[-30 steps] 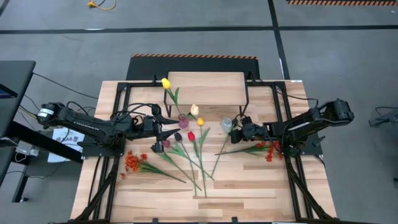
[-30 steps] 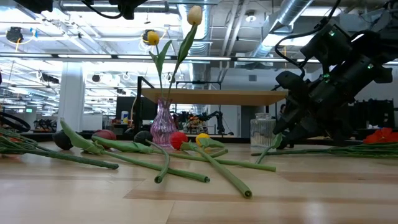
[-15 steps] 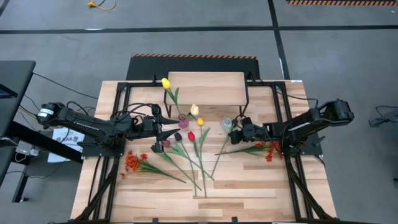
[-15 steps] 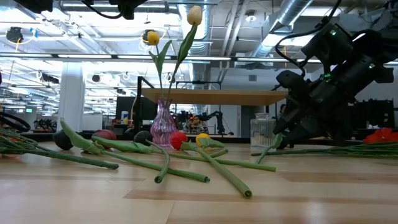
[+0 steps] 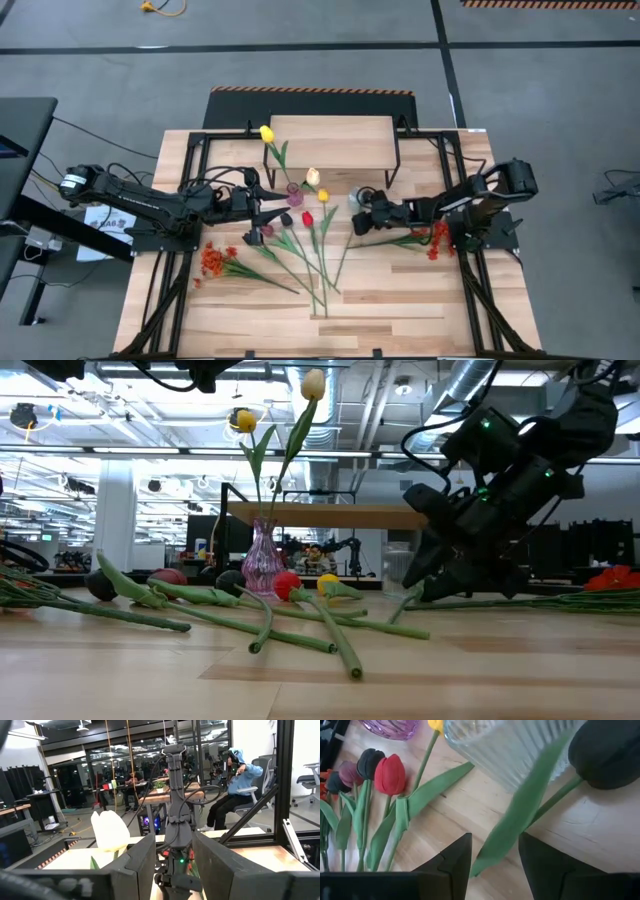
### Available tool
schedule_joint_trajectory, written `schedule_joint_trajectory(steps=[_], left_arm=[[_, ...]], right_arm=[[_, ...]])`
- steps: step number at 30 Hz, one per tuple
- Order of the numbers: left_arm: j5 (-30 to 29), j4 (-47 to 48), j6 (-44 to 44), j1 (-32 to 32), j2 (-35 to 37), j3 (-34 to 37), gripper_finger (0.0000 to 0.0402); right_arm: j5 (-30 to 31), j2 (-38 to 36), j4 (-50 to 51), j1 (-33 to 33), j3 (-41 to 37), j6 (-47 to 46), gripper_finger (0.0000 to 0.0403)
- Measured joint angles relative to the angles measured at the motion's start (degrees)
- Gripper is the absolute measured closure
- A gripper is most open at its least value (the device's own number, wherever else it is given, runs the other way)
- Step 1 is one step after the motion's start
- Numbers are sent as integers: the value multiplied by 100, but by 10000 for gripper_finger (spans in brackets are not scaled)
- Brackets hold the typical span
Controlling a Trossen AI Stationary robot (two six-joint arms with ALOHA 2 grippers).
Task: Pick and place flowers into a vace then onto a shelf
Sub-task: Put the top black tulip into the purple vase
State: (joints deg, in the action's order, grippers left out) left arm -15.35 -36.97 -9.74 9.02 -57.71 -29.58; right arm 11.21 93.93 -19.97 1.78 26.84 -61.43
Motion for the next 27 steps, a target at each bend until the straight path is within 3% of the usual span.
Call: schedule_joint_trajectory(steps=[7,15,22,27], left_arm=[[-1,2,0,0,0,0,280],[-2,3,0,1,0,0,280],[-2,4,2,0,0,0,280],[-1,7,2,0,0,0,280]], right_arm=[[-101,-62,110,1,-8,-1,279],[-154,-44,169,120,-17,237,389],[-229,-363,455,186,-39,491,398],[268,-788,859,307,-41,498,399]])
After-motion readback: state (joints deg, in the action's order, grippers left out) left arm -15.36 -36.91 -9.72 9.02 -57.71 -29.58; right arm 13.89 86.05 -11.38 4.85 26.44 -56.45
